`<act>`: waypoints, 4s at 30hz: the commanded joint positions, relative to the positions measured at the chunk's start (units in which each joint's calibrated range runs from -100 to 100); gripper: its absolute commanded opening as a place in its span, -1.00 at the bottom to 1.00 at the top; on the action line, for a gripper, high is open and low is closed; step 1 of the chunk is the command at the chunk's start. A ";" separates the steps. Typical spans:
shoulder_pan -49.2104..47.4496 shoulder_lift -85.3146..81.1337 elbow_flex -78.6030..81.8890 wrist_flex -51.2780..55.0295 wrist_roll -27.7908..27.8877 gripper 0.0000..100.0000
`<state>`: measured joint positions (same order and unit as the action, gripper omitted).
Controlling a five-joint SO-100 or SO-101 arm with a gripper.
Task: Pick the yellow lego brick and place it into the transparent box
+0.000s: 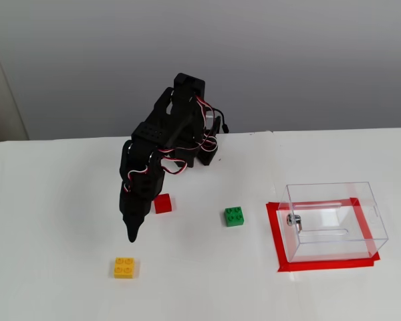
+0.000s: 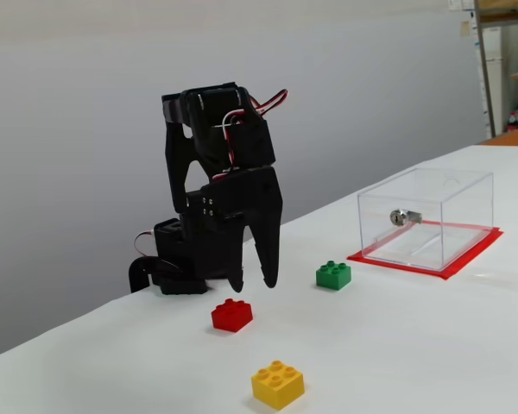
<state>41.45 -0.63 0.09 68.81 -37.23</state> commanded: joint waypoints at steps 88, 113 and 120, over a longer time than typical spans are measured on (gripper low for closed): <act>1.10 41.07 -32.64 -2.84 2.78 -0.49; -0.68 38.44 -33.72 -2.84 2.88 -0.84; -2.30 28.59 -33.72 -2.84 3.82 -0.84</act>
<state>39.53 35.22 -31.69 65.72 -34.29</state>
